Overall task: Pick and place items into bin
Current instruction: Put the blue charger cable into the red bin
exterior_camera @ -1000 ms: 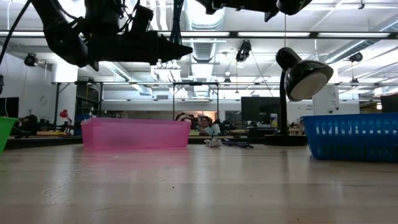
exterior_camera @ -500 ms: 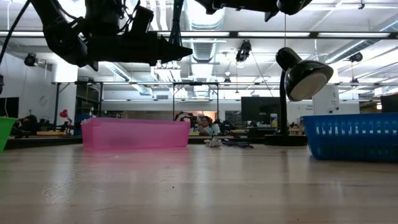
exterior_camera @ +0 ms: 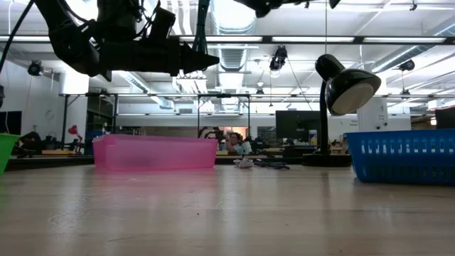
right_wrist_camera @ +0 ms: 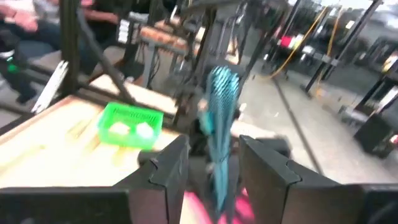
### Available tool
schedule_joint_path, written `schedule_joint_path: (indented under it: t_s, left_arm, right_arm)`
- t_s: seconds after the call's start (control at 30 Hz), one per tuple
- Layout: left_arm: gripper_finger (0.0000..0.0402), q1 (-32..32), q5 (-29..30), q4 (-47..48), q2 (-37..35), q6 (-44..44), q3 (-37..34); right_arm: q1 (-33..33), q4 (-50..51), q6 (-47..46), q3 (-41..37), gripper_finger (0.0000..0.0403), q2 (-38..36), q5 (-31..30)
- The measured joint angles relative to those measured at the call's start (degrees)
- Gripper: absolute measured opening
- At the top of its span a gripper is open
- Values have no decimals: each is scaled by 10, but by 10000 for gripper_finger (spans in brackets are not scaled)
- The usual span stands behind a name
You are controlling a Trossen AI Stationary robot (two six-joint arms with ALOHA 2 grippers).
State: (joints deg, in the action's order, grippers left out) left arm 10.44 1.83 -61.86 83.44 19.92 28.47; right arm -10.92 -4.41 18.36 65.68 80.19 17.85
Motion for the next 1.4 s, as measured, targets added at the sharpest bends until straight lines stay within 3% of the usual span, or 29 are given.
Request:
schedule_joint_path:
  t_s: [0.2,0.4,0.5,0.77,1.07,1.2,1.4]
  left_arm:
    - [14,0,1,0,0,0,0]
    - [14,0,1,4,0,0,0]
    - [14,0,3,5,0,0,0]
    - [14,0,21,12,-3,-3,0]
    - [14,0,63,36,-21,-78,5]
    - [14,1,135,142,-39,-107,39]
    - [14,3,218,416,-57,-166,151]
  right_arm:
    - [0,64,-6,-31,121,-25,-2]
    - [0,69,-17,-105,108,-50,-110]
    - [0,29,-36,-159,103,-57,-142]
    - [0,-157,-78,-299,92,-47,-151]
    - [0,-257,-43,-360,82,-42,-151]
    - [0,-263,-10,-361,78,-42,-151]
    - [0,-264,5,-362,75,-40,-150]
